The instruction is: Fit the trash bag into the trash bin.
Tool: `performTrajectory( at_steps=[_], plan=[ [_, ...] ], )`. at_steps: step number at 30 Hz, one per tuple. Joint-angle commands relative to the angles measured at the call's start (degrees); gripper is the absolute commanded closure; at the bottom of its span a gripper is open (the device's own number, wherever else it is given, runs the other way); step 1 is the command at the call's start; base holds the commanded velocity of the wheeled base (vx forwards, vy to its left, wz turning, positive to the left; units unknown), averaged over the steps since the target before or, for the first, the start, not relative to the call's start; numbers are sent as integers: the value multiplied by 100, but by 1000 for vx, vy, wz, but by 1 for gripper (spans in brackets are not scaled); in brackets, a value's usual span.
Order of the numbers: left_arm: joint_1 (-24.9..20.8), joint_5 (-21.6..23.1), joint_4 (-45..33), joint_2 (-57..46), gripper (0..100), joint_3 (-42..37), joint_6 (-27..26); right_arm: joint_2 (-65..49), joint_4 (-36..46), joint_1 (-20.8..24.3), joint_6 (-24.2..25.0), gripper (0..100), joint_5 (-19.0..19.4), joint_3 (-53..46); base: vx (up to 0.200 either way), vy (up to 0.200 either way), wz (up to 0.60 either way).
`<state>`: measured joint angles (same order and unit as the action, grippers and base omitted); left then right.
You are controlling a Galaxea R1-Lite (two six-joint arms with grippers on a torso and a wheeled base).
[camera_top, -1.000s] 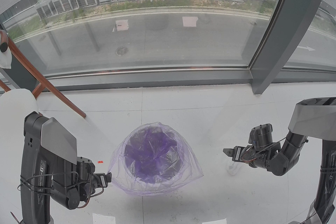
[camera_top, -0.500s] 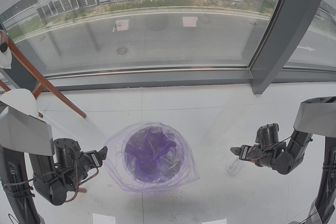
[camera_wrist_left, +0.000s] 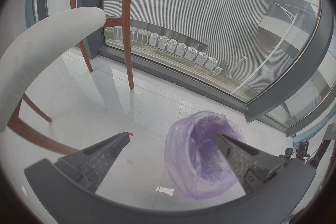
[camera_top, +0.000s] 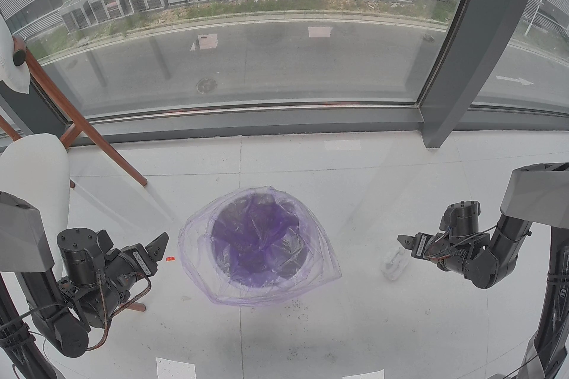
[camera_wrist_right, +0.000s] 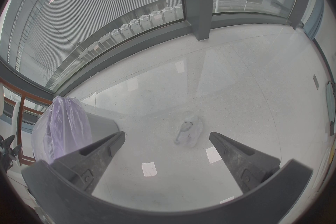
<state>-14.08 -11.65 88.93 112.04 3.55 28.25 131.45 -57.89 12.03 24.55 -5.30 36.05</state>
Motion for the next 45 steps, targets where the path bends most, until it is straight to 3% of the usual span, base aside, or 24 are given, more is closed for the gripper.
performTrajectory(
  at_steps=[1,5,12,25,33,35,39,45],
  plan=[
    [2,5,107,-69,0,93,-12,337,270,-219,-82,0,12,684,-200,0,0],
    [98,-21,107,-130,0,594,-126,355,1157,-245,-100,0,38,1335,-100,0,0],
    [37,102,107,-376,0,691,-829,698,2854,-245,-161,0,38,2776,86,0,0],
    [54,120,107,-367,0,753,-838,1752,4207,-157,-302,0,-15,4367,200,0,0],
    [-25,-100,107,-385,0,849,-777,1717,5420,-192,-161,0,29,4622,50,0,0],
    [-69,-118,107,-359,0,823,-724,1717,5464,-192,-126,0,47,4631,0,0,0],
    [-165,-144,107,-640,0,823,76,1761,5464,-184,-56,0,38,4754,0,0,0],
    [-236,-171,107,-684,0,691,137,1814,5464,-157,-126,0,12,5088,-200,0,0]
  ],
)
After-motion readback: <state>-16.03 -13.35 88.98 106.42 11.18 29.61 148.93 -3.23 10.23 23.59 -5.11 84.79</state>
